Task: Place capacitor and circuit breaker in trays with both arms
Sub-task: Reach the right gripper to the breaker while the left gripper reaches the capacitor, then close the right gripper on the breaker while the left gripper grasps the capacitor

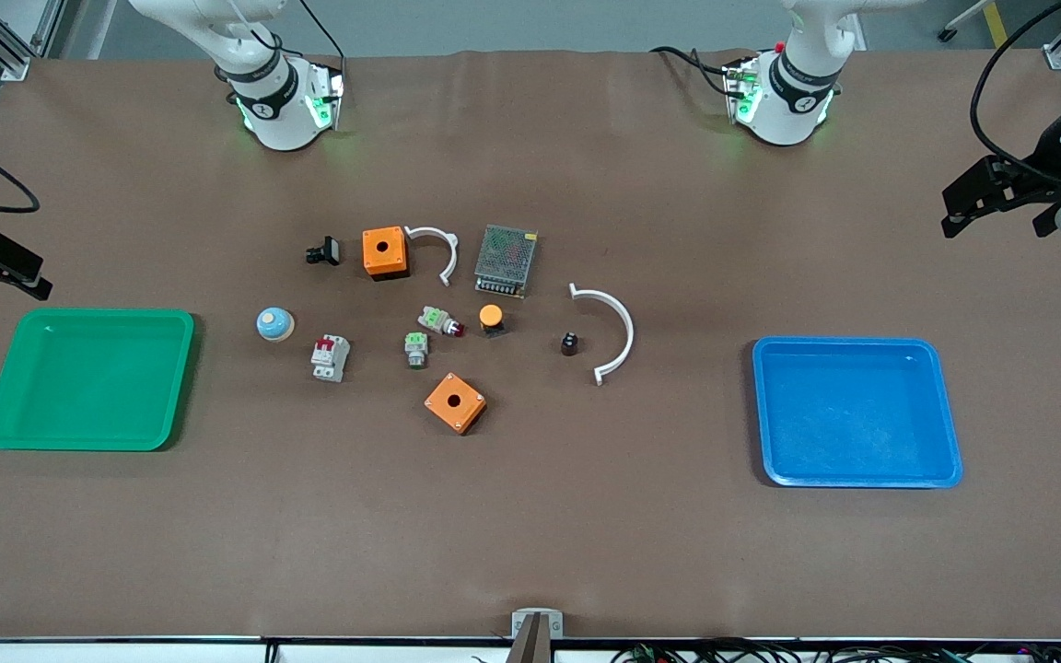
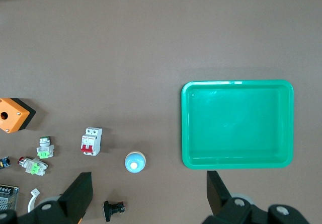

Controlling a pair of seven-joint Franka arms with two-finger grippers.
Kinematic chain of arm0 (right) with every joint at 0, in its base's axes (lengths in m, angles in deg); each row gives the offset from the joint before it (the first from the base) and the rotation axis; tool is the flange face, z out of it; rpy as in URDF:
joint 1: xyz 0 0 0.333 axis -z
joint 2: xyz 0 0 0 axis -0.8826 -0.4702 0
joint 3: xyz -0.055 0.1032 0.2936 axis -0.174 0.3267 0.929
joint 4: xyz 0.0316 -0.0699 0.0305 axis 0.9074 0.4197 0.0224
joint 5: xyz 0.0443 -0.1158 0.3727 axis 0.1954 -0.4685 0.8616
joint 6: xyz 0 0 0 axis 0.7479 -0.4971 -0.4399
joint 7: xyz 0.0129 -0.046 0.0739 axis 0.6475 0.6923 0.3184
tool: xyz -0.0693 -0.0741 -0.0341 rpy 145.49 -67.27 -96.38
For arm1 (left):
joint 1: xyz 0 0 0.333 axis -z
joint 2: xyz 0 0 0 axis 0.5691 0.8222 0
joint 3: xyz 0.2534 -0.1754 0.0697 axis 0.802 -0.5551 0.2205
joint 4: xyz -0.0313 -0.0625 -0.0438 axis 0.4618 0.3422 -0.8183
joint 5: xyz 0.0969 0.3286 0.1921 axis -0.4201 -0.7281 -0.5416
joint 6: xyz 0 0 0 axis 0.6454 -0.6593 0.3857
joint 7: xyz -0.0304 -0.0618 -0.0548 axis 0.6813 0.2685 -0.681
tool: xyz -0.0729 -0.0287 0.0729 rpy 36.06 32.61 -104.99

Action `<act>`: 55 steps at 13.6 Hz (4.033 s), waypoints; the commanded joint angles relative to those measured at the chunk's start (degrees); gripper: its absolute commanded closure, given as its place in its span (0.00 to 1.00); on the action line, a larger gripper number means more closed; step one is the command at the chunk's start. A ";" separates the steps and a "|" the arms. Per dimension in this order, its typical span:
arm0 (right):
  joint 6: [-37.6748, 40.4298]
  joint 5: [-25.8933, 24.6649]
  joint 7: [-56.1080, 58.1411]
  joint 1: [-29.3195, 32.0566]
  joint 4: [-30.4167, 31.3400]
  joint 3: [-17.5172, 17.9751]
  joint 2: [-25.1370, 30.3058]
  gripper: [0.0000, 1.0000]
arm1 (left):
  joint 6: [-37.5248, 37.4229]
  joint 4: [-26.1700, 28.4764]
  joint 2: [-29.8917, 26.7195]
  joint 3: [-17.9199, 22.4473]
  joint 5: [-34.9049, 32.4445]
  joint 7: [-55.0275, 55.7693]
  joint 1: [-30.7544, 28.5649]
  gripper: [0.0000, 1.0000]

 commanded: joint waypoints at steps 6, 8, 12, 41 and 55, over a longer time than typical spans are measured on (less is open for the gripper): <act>0.85 -0.43 0.07 0.06 -1.14 -0.06 -0.38 0.00 | -0.74 -1.79 2.18 -0.60 -0.24 -0.80 -0.31 0.00; 1.11 -0.61 0.51 0.06 -0.88 -0.06 -0.38 0.00 | -0.83 -1.36 2.62 -0.78 -0.15 -0.44 -0.31 0.00; 3.21 -0.43 -0.10 -2.38 -0.26 0.03 -0.73 0.00 | 0.04 0.75 4.73 -2.44 -0.15 1.13 0.21 0.00; -32.26 7.39 -15.75 -18.04 27.32 0.03 -17.43 0.00 | 42.49 3.57 43.57 -8.51 -9.73 78.39 30.09 0.23; -36.85 7.39 -15.84 -19.63 30.59 0.12 -20.42 0.28 | 44.52 3.65 45.60 -7.72 -12.01 80.24 31.24 0.38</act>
